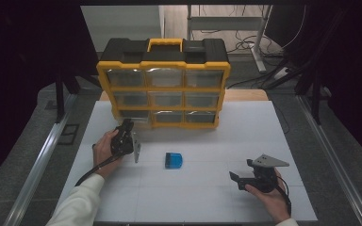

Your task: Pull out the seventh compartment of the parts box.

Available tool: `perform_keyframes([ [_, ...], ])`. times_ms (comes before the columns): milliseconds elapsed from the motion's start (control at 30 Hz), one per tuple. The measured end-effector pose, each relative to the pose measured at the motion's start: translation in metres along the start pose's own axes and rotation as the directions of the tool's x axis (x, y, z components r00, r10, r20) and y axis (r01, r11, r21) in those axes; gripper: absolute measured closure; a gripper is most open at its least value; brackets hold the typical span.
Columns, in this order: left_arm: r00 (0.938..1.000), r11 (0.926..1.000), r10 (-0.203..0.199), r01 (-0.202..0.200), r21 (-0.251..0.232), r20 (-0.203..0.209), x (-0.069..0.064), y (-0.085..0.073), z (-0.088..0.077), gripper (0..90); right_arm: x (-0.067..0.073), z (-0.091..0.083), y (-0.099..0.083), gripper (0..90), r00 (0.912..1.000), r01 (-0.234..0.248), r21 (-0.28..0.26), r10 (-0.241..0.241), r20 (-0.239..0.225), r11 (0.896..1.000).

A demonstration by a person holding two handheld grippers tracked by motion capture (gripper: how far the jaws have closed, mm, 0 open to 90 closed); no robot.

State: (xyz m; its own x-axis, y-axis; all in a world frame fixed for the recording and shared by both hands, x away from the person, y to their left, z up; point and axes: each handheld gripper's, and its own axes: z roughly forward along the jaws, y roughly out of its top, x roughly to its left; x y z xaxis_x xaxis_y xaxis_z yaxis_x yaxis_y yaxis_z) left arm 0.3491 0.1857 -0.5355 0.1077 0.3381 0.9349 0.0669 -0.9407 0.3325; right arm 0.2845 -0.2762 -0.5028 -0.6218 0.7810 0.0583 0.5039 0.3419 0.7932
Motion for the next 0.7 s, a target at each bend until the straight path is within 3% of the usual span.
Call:
perform_keyframes([
  [700, 0.9999, 1.0000, 0.000, 0.000, -0.004, 0.011, 0.0014, -0.0004, -0.0077, 74.0, 0.0003, -0.0004, 0.0000, 13.1, 1.0000, 0.002, -0.001, -0.002, 0.000, 1.000],
])
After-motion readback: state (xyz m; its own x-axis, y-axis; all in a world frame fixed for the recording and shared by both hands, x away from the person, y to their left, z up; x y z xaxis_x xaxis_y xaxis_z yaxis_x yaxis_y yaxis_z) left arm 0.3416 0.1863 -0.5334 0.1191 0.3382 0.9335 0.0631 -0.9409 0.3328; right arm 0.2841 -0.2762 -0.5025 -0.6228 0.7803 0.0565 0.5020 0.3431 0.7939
